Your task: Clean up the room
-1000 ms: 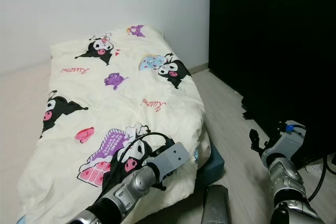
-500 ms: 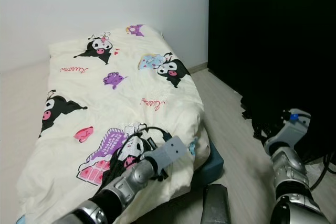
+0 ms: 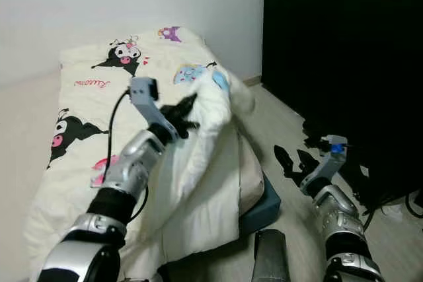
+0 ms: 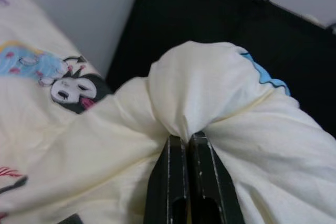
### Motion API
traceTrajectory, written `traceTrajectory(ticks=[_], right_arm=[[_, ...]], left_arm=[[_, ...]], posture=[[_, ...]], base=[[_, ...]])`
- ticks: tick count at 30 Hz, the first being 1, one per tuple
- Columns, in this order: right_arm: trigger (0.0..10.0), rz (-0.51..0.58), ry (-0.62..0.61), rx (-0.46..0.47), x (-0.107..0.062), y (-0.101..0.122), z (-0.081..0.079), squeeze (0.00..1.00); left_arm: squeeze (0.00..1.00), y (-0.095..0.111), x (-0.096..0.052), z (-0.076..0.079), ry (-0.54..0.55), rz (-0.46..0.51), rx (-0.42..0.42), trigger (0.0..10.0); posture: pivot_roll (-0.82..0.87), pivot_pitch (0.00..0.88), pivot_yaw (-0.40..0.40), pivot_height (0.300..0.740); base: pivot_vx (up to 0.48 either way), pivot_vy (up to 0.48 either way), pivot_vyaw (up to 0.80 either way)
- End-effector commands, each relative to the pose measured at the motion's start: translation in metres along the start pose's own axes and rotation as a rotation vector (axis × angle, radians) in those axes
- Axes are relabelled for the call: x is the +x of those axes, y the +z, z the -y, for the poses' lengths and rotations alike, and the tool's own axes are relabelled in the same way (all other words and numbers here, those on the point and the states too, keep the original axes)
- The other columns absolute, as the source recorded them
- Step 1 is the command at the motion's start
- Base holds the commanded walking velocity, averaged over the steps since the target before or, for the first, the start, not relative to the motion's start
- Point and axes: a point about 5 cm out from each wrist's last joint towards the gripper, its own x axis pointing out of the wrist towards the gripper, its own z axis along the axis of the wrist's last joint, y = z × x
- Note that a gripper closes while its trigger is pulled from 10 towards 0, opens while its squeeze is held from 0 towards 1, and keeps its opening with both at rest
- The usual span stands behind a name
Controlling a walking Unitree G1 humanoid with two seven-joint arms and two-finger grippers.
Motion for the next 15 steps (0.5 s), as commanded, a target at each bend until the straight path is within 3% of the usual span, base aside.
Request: traceTrajectory(ticks=[1, 2, 4, 5, 7, 10, 13, 15], right_arm=[[10.0, -0.05, -0.012, -0.046, 0.0, -0.01, -0.002, 0.0], [10.0, -0.05, -0.012, -0.046, 0.0, -0.01, -0.002, 0.0], [10.0, -0.088, -0.081, -0.209, 0.001, -0.008, 0.0, 0.0], [10.0, -0.088, -0.081, -0.209, 0.001, -0.008, 0.0, 0.0], [10.0, -0.094, -0.122, -0.322, 0.004, -0.001, 0.001, 0.0], [10.0, -0.118, -0.199, -0.561, 0.008, 0.009, 0.003, 0.0], [10.0, -0.117, -0.195, -0.604, 0.009, 0.011, 0.001, 0.0], [10.0, -0.073, -0.046, -0.613, 0.021, 0.012, -0.024, 0.0]], left_arm=[[0.0, 0.009, -0.002, -0.013, 0.029, 0.007, -0.042, 0.0], [0.0, 0.009, -0.002, -0.013, 0.029, 0.007, -0.042, 0.0], [0.0, -0.001, -0.009, -0.017, 0.031, -0.046, -0.059, 0.0], [0.0, -0.001, -0.009, -0.017, 0.031, -0.046, -0.059, 0.0], [0.0, -0.007, -0.012, -0.016, 0.017, -0.068, -0.088, 0.0], [0.0, -0.012, -0.015, -0.013, 0.004, -0.085, -0.119, 0.0], [0.0, -0.013, -0.015, -0.012, 0.001, -0.086, -0.131, 0.0], [0.0, -0.013, -0.015, -0.009, -0.009, -0.087, -0.149, 0.0]], posture=[[-0.25, 0.12, 0.094, 0.548], [-0.25, 0.12, 0.094, 0.548], [-0.25, 0.119, 0.088, 0.548], [-0.25, 0.119, 0.088, 0.548], [-0.25, 0.119, 0.088, 0.548], [-0.26, 0.118, 0.081, 0.548], [-0.26, 0.116, 0.08, 0.548], [-0.25, 0.114, 0.08, 0.548]], base=[[0.0, 0.0, 0.0], [0.0, 0.0, 0.0], [0.0, 0.0, 0.0], [0.0, 0.0, 0.0], [0.0, 0.0, 0.0], [0.0, 0.0, 0.0], [0.0, 0.0, 0.0], [0.0, 0.0, 0.0]])
